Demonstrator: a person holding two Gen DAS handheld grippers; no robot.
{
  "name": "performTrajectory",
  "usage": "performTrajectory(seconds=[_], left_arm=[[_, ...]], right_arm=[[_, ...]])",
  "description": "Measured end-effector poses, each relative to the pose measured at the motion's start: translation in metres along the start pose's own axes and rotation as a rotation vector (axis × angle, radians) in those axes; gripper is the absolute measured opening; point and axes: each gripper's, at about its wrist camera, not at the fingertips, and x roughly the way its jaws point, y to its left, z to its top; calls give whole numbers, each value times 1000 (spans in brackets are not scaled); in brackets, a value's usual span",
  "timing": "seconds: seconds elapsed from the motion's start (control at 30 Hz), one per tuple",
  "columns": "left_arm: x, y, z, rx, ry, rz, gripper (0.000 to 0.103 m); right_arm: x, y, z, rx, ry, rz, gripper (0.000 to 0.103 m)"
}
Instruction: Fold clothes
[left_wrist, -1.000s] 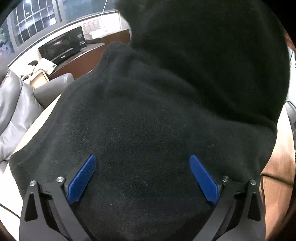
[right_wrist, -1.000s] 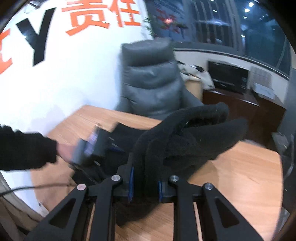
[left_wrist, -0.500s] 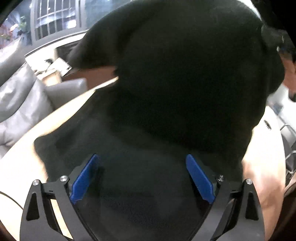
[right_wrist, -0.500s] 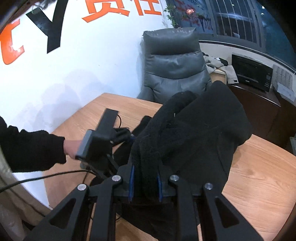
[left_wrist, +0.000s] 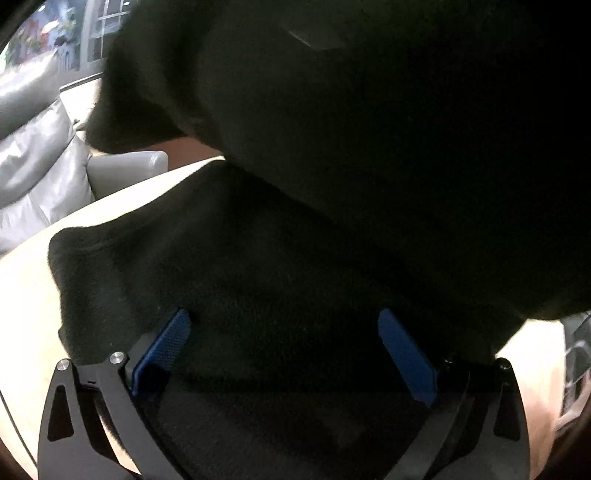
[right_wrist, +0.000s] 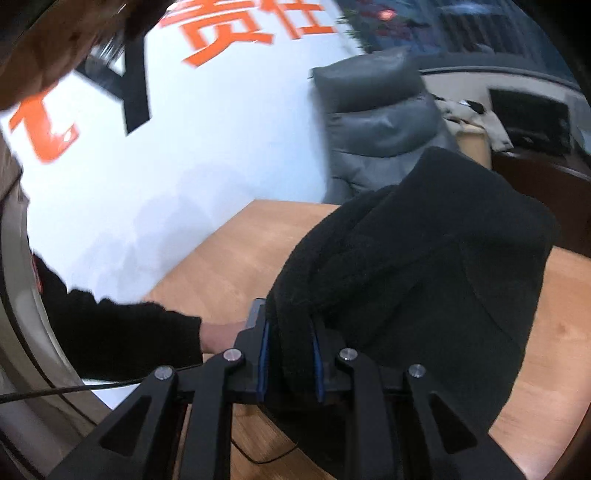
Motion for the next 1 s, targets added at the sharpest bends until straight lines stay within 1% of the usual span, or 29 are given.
performTrajectory(seconds=[0.07,0.13,0.23,0.3,0.37,0.47,0.57,0.67,0.77,0.83,0.93,1.0], left_arm=[[-12,8,-2,10,5,-4,100],[-28,22,-5,4,-2,10,101],[-35,42,-12,-70,1,13,101],[-26,42,-14,-69,19,24,101],[4,54,4,-42,19,22,102],[12,49,7,-82,4,-1,102],[21,41,9,-127,-11,-24,102],[21,45,10,-171,-40,-62,102],[7,61,6,-207,-65,-89,101],[-10,75,3,-235,-93,-87,101],[-35,100,0,-285,-130,-39,101],[-47,112,1,-300,-144,6,101]], right_arm=[[-7,-1,-1,0,-2,8,19],[-12,2,1,-12,-3,30,19],[-12,6,5,-6,-27,74,19],[-11,11,7,-3,-43,111,19],[-5,20,10,-11,-45,158,19],[7,31,7,-24,-14,215,19],[15,29,-3,-19,26,231,19],[11,20,-9,-1,37,211,19],[6,11,-6,12,29,200,19],[8,11,-5,10,34,207,19],[19,15,-8,-1,53,226,19],[34,16,-14,4,77,230,19]])
